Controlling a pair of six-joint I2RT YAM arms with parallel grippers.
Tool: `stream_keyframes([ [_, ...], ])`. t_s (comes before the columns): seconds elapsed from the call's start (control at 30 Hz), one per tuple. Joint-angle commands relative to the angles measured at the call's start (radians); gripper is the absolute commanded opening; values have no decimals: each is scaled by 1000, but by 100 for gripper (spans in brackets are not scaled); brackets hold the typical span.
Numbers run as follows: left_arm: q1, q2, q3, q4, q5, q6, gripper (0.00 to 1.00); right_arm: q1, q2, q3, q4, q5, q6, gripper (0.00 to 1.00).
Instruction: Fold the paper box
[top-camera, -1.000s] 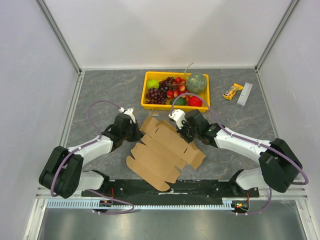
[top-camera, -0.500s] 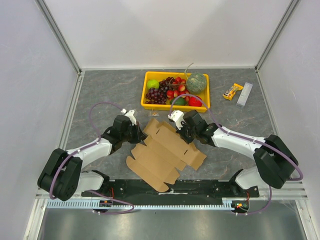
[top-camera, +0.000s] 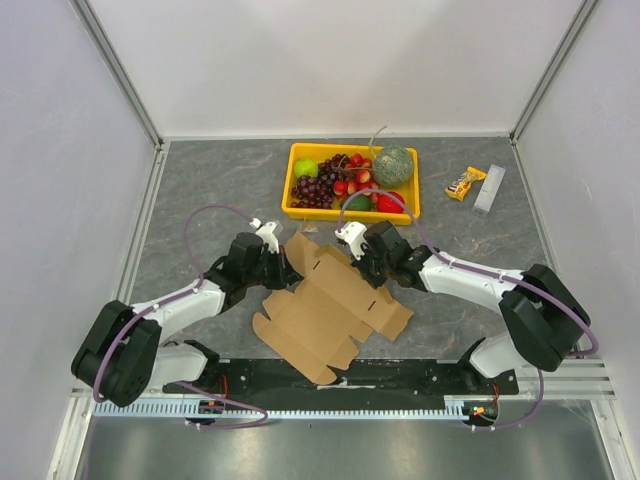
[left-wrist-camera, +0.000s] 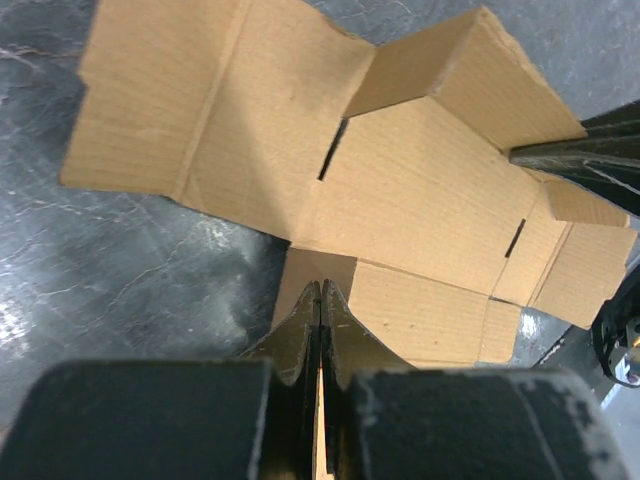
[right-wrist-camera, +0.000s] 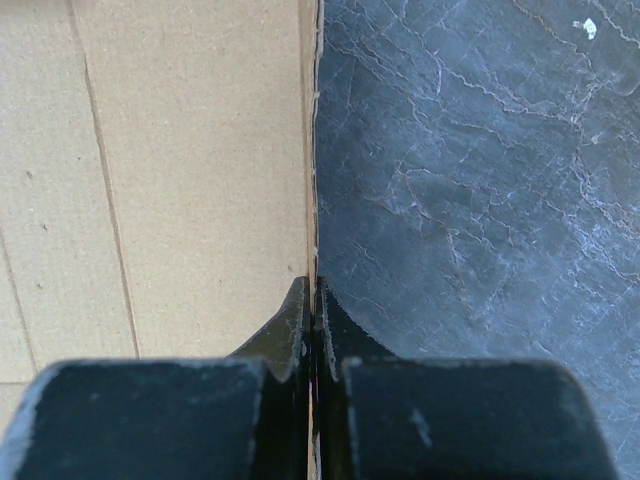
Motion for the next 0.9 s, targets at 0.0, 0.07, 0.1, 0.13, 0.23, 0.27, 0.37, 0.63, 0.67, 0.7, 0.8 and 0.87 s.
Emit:
stream_keyframes([
  [0.0, -34, 8, -5, 65, 38, -34, 2, 6, 11, 41, 42, 9, 11, 0],
  [0.07, -48, 20, -5, 74, 36, -41, 2, 6, 16, 43, 42, 11, 13, 0],
  [0.1, -57, 24, -5, 77, 36, -46, 2, 6, 19, 43, 41, 9, 13, 0],
  [0.13, -64, 30, -5, 80, 30, -47, 2, 6, 19, 44, 42, 9, 16, 0],
  [0.23, -91, 53, -7, 85, 12, -49, 2, 6, 24, 46, 42, 7, 17, 0],
  [0.27, -95, 59, -8, 88, 9, -49, 2, 6, 24, 47, 41, 6, 16, 0],
  [0.37, -100, 77, -17, 99, 3, -52, 2, 6, 19, 49, 39, 6, 14, 0],
  [0.63, -109, 137, -19, 129, -1, -55, 2, 6, 18, 53, 26, 17, 8, 0],
  [0.67, -111, 149, -17, 131, -2, -55, 2, 4, 16, 53, 26, 15, 7, 0],
  [0.7, -112, 159, -16, 134, -1, -54, 2, 6, 16, 53, 26, 15, 8, 0],
  [0.8, -115, 177, -13, 140, -2, -55, 2, 6, 16, 52, 16, 15, 2, 0],
  [0.87, -115, 166, -8, 137, -4, -52, 2, 6, 13, 53, 7, 14, -13, 0],
])
